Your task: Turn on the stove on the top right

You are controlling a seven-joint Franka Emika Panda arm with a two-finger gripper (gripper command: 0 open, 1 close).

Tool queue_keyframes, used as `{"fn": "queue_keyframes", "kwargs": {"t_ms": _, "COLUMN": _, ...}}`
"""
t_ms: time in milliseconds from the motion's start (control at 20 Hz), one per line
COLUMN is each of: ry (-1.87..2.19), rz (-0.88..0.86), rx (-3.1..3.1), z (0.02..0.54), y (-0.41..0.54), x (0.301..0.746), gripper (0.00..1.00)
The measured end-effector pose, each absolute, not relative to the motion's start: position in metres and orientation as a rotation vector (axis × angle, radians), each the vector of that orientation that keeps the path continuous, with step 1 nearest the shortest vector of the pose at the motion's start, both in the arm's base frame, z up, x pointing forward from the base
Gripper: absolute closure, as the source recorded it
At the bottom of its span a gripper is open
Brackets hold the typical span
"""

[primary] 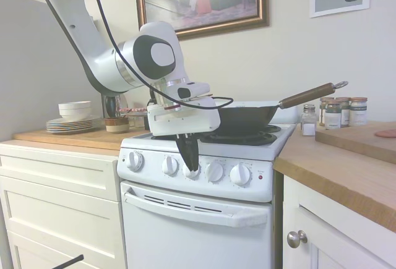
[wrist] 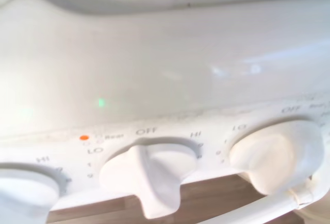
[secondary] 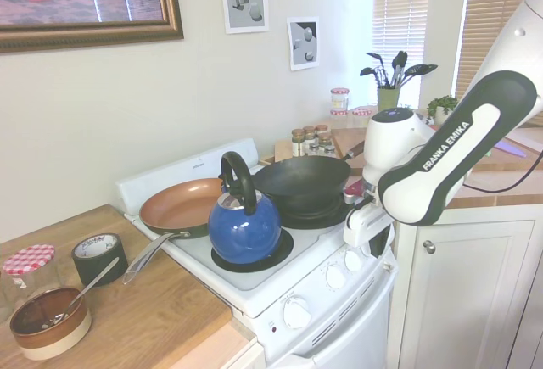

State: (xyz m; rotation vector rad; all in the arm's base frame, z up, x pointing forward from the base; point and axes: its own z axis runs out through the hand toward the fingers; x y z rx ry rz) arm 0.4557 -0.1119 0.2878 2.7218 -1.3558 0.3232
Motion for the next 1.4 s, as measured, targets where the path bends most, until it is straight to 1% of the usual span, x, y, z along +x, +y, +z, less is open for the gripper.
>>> {"fn": "queue_keyframes", "kwargs": {"t_ms": 400, "ry": -1.383, "rz": 0.306, "rx": 2.739, "z": 0.287, "y": -0.109, "x": 0.454, "gripper": 0.00}}
{"fn": "queue_keyframes", "kwargs": {"t_ms": 750, "ry": -1.400, "rz": 0.330, "rx": 2.775, "z": 0.302, "y": -0.105, "x": 0.447, "gripper": 0.00}}
{"fn": "queue_keyframes", "kwargs": {"t_ms": 1400, "ry": -1.389, "rz": 0.337, "rx": 2.792, "z": 0.311, "y": -0.101, "x": 0.447, "gripper": 0.00}}
